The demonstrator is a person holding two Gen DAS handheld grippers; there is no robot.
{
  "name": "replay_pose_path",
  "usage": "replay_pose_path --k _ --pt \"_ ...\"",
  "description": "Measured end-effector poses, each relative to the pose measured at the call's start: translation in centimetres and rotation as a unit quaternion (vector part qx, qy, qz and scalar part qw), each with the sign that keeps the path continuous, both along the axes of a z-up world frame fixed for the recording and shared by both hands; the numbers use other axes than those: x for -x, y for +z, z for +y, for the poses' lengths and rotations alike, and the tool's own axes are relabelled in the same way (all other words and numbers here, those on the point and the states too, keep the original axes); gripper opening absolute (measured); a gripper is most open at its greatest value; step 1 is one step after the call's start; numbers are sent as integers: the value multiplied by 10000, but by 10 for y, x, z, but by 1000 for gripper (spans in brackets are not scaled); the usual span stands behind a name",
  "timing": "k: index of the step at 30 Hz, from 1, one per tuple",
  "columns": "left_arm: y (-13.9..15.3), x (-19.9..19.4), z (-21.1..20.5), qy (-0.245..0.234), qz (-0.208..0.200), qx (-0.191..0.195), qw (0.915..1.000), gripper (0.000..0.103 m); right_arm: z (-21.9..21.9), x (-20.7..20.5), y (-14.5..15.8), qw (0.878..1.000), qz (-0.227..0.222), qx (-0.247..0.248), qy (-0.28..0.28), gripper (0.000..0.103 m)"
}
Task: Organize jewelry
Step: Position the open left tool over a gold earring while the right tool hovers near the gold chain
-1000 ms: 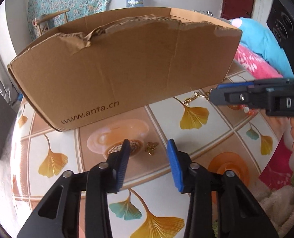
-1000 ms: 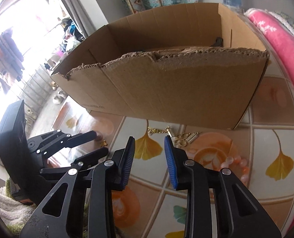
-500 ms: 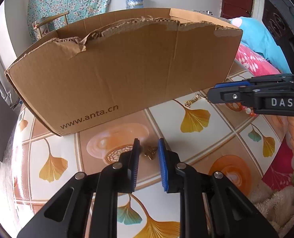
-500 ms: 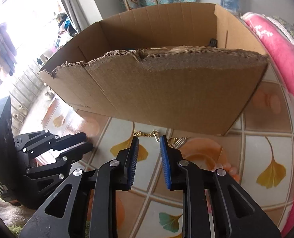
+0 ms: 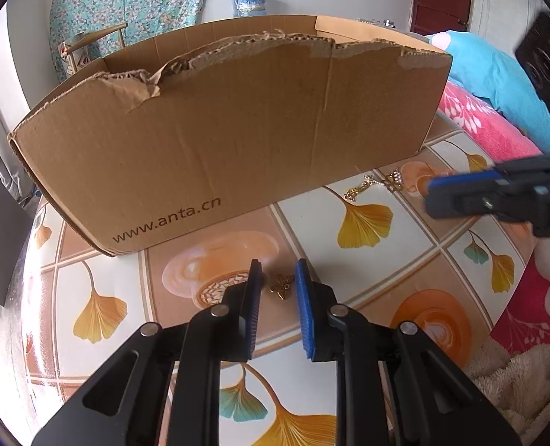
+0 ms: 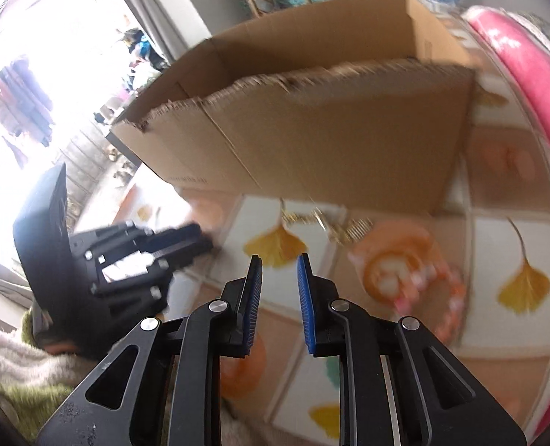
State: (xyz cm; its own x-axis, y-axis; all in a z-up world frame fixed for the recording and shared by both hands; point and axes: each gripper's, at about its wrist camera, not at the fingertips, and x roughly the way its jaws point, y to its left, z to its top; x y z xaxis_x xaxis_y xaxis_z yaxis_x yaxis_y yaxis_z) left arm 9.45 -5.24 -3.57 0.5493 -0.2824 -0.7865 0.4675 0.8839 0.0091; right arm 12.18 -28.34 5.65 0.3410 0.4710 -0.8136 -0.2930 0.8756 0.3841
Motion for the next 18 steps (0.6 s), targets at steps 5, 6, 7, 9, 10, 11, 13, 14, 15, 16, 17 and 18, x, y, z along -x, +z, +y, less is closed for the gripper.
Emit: replay_pose_path --k 5,6,7,9,10,11,13,14,15,16,17,18 --pt "0 0 2 -23 19 34 10000 18 -10 8 -2 9996 158 74 -202 20" --pt "0 0 2 -19 20 36 10000 18 -10 8 -2 9996 165 74 -229 20" --pt "0 0 2 -18 18 40 10000 18 -10 8 -1 9995 154 76 -251 20" --pt "1 0 2 -24 9 30 10000 18 -10 5 0 9995 110 39 -279 20" --pt "1 0 2 -26 8 24 10000 18 -10 3 0 9996 85 31 -284 20" --pt "1 0 3 -28 7 21 10000 18 -9 0 1 9996 55 30 -283 20" --pt "1 0 3 -24 9 20 10000 18 -2 -7 1 9997 -47 23 -243 20" --pt "1 0 3 -23 8 19 10000 18 2 -10 2 9997 -112 30 -208 20" --pt "1 0 3 -19 5 18 10000 18 6 -14 1 9997 -156 38 -171 20" --pt "1 1 3 -14 -1 12 10000 18 9 -16 1 9997 -188 47 -131 20" --pt "1 1 3 -11 -8 5 10000 18 14 -19 0 9997 -241 72 -82 20" --pt "1 1 2 -9 -13 1 10000 18 16 -20 -1 9996 -267 98 -53 20"
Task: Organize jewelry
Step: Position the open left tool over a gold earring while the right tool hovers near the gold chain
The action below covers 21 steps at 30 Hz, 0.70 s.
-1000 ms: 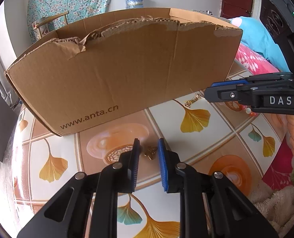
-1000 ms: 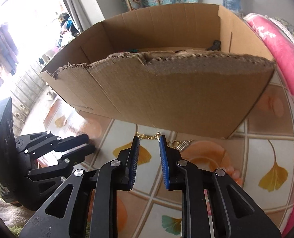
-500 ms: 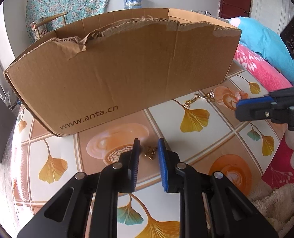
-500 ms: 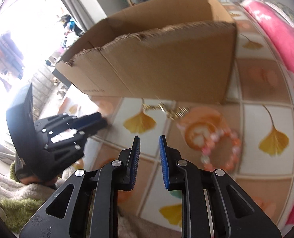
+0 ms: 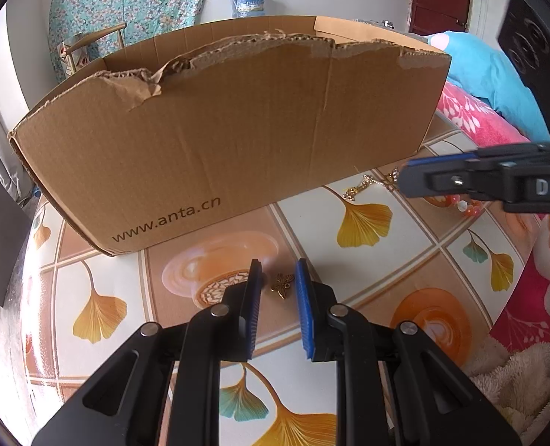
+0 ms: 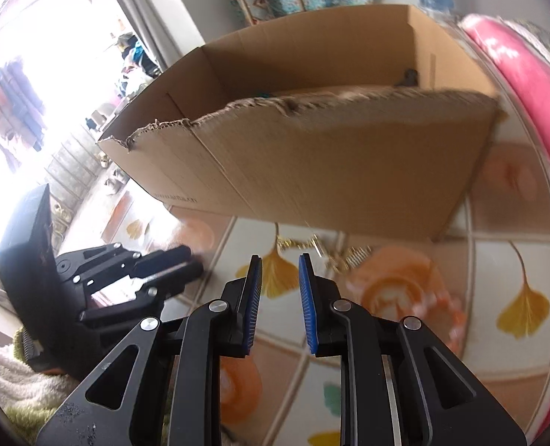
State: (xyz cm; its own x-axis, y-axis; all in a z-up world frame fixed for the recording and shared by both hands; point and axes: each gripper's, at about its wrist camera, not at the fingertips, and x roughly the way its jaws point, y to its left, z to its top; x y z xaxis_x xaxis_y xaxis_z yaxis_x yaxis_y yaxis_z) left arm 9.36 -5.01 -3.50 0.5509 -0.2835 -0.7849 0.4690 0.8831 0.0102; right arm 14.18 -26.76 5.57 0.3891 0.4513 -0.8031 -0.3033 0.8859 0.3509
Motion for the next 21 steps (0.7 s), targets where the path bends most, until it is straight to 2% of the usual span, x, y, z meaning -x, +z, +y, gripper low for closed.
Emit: replay_pose_path --k 9,11,14,16,21 --pt "0 1 0 -5 -21 -16 10000 18 21 -19 -13 9995 -76 46 290 20" --pt "0 1 0 -10 -21 -13 10000 18 24 -22 -19 9995 61 104 304 20" --pt "0 1 0 -13 -12 -8 10000 18 25 -19 -23 9987 293 -121 397 20" --pt "0 0 0 -15 -5 -1 10000 18 25 -13 -21 9982 340 -102 475 20" --pt "1 0 0 -34 -12 -15 10000 18 12 -12 -3 9997 -81 181 145 20"
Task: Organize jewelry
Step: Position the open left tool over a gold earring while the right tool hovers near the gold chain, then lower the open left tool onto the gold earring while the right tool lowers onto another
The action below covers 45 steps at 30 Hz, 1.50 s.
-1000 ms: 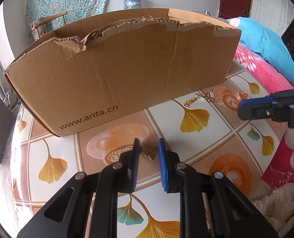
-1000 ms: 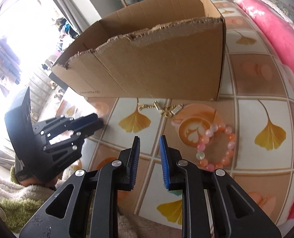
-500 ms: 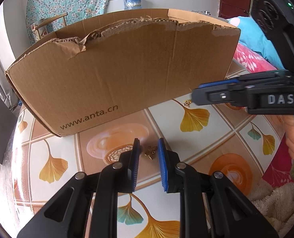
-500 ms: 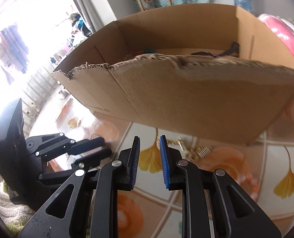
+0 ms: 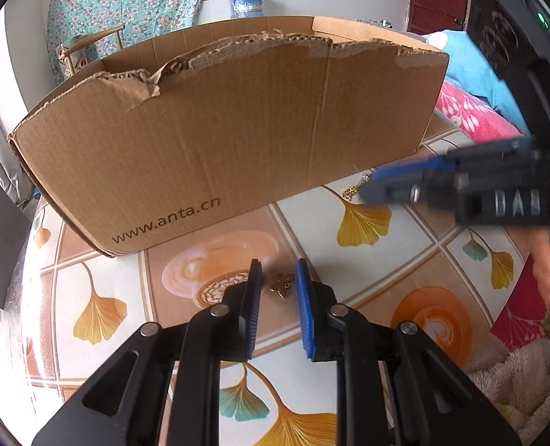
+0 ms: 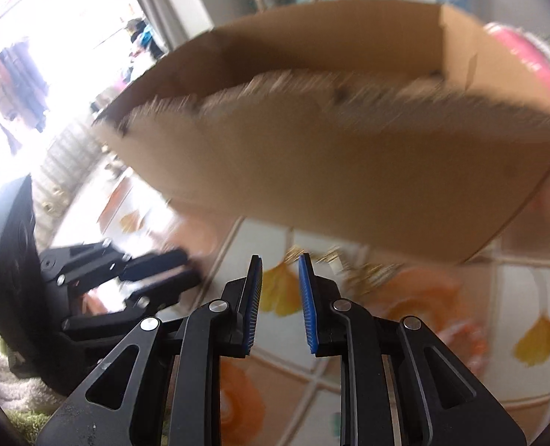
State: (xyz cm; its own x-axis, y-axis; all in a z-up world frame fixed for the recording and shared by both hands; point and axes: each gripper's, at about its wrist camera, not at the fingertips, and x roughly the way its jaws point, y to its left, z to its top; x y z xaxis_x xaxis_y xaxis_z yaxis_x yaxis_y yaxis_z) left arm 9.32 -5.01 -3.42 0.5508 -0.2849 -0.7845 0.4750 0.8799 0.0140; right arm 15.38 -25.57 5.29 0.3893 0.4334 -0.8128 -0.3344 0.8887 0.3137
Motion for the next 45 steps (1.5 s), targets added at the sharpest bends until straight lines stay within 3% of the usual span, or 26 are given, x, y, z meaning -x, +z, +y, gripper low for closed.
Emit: replay_pose_path --k 5,11,18,22,30,37,45 --pt "0 0 0 -4 -6 6 10000 18 -3 -4 1 9997 -99 189 -140 20" --pt "1 0 0 -3 -3 11 10000 18 16 3 -13 9991 394 -92 84 20" --pt "0 0 1 -17 -3 12 10000 18 0 14 3 9989 71 309 -333 20" --pt "0 -1 1 -32 11 15 10000 18 3 12 -2 9982 150 443 -368 20" --pt "0 -2 1 -27 2 19 10000 18 37 17 -8 9986 197 481 51 20" --pt "0 -2 0 -33 -4 25 10000 18 38 30 -8 9974 607 263 292 20" --pt "-1 -1 1 -48 -36 40 10000 18 30 23 -1 9961 -177 792 337 20"
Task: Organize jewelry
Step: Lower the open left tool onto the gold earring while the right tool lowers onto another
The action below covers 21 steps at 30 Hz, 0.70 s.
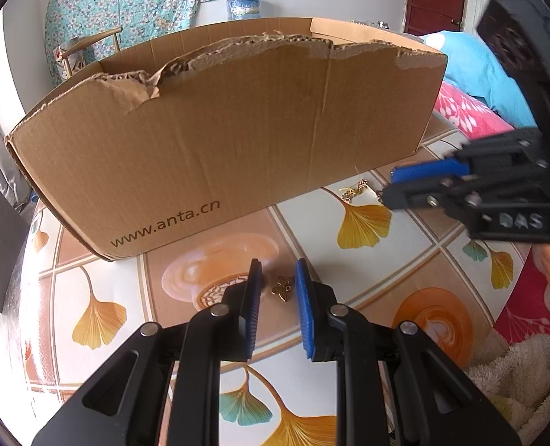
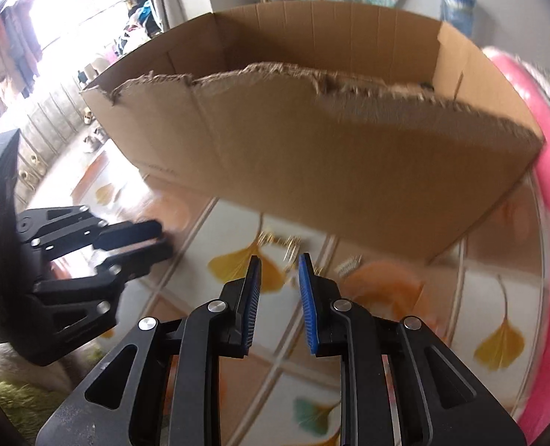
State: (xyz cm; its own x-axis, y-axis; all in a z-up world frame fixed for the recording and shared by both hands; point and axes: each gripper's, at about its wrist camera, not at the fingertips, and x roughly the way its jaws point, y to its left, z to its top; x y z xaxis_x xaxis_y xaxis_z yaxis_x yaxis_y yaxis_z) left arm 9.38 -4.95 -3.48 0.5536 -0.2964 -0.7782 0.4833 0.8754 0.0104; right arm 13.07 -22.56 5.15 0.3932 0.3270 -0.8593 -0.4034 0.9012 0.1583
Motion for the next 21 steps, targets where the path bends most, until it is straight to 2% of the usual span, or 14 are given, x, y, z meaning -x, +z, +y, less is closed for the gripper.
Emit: replay_pose_path --k 4,12,17,21 --pt "0 1 0 -6 -14 -3 10000 18 5 -5 -9 9992 -92 284 249 20" --pt "-1 3 1 22 -28 3 10000 18 15 9 -9 9983 156 210 528 21" --pt "-1 3 1 28 -35 -3 10000 18 17 7 -7 9979 -139 408 474 25" --pt "-1 5 2 39 -43 -18 10000 18 11 2 -10 9978 47 513 417 25"
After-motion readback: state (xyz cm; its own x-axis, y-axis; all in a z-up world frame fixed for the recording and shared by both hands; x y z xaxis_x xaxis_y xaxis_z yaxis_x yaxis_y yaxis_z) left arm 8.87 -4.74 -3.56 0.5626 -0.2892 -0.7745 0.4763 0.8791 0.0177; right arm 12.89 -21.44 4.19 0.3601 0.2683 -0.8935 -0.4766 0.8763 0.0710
